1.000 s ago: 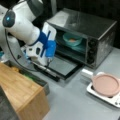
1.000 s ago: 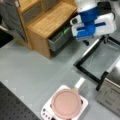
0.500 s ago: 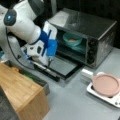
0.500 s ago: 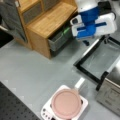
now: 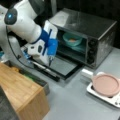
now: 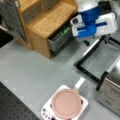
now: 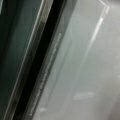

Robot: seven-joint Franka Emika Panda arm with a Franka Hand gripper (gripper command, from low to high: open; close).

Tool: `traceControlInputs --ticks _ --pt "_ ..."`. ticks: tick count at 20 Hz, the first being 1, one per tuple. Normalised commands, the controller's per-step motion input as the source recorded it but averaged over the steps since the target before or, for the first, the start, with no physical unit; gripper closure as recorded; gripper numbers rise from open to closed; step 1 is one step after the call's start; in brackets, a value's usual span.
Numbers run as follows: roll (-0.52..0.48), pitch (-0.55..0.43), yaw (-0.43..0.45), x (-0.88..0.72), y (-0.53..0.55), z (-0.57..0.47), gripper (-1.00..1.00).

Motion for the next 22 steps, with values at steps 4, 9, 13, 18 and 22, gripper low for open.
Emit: traceControlInputs --ticks 4,9,13,18,22 --pt "-0.034 0.140 0.104 0.18 0.07 0.12 -1.00" --pt "-0.032 0.130 0.074 0.19 0.10 0.10 -1.00" --pt "-0.012 0.114 0.044 0.19 0.07 0.10 -1.00" --pt "-0.001 0.096 0.013 0.16 0.11 0.08 -1.00" --pt "0.018 0.077 -0.013 0.10 0.25 0.02 -1.00"
